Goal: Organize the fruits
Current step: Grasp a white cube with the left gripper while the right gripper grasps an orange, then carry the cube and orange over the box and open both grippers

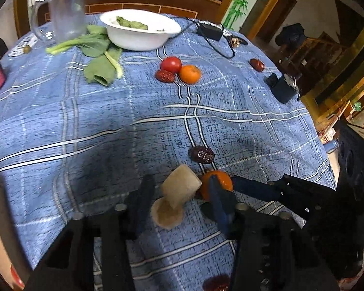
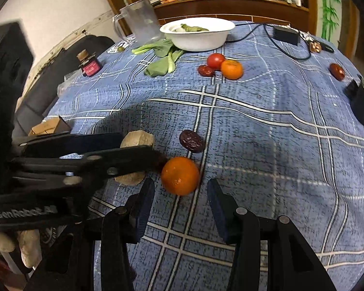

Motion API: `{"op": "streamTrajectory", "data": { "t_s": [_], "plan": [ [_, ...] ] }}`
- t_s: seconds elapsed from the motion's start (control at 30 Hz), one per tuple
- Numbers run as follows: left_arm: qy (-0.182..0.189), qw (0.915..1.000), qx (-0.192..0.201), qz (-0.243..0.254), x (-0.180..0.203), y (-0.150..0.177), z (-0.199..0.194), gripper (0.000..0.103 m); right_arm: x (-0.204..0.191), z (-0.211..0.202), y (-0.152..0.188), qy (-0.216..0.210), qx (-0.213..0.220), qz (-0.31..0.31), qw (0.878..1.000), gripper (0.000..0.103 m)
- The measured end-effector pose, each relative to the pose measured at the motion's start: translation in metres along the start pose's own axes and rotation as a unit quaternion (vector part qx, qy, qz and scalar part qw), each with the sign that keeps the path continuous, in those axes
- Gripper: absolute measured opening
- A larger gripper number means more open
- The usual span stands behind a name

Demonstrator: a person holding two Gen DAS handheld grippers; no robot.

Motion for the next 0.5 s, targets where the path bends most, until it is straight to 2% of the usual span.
{"op": "streamTrajectory", "data": {
  "t_s": [0.07,0.17,0.3,0.5],
  "plan": [
    [0.003,1.0,0.0,-0.005,0.0,-0.001,0.005,0.033,-0.002,0.002,-0.002,0.0,0.005,-0.002,1.0,0.048],
    [0.004,0.9998,0.002,-0.018,-0.001,0.0,0.003,0.032,-0.001,0.003,-0.004,0.0,0.007,0.005,1.0,0.035],
    [-0.005,0.9997,0.007,-0.024,-0.002,0.003,-0.005,0.032,0.002,0.0,-0.003,-0.006,0.004,0.019,1.0,0.034],
    [0.001,0.9981,0.035,-0.05,-0.002,0.012,-0.035,0.032,0.007,-0.02,0.002,-0.009,0.008,0.038,0.999,0.034]
  ]
}}
Point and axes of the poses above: each gripper's, at about its wrist camera, not at the fingertips, and z roughly the way its jaws point, x to its right, y to its underside, the point moved 9 cm from there along z, roughly the way its jaws point, and after that the axes turned 9 degrees about z, right-handed, at the moved point
